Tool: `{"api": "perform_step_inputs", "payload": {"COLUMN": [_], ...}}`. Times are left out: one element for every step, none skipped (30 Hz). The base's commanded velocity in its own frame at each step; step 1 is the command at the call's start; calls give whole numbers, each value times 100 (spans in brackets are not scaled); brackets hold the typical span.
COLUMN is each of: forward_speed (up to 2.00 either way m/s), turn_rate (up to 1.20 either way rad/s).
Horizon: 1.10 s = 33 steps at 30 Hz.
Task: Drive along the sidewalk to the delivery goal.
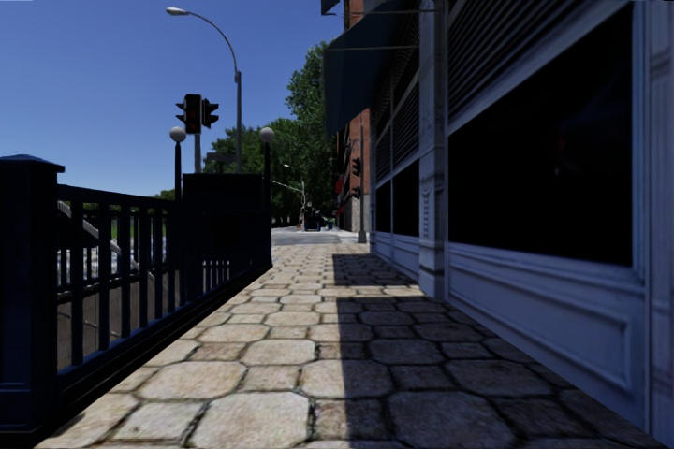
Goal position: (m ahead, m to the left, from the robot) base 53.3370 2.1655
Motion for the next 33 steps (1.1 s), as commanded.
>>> {"api": "perform_step_inputs", "payload": {"forward_speed": [200, 200, 200, 200, 200, 200, 200, 200, 200, 200, 200, 200, 200, 200, 200, 200, 200, 200, 200, 200, 200, 200, 200, 200, 200, 200, 200, 200, 200, 200, 200, 200, 200], "turn_rate": [0, 0, 0, 0, 0, 0, 0, 0, 0, 0, 0, 0, 0, 0, 0, 0, 0, 0, 0, 0, 0, 0, 0, 0, 0, 0, 0, 0, 0, 0, 0, 0, 0]}}
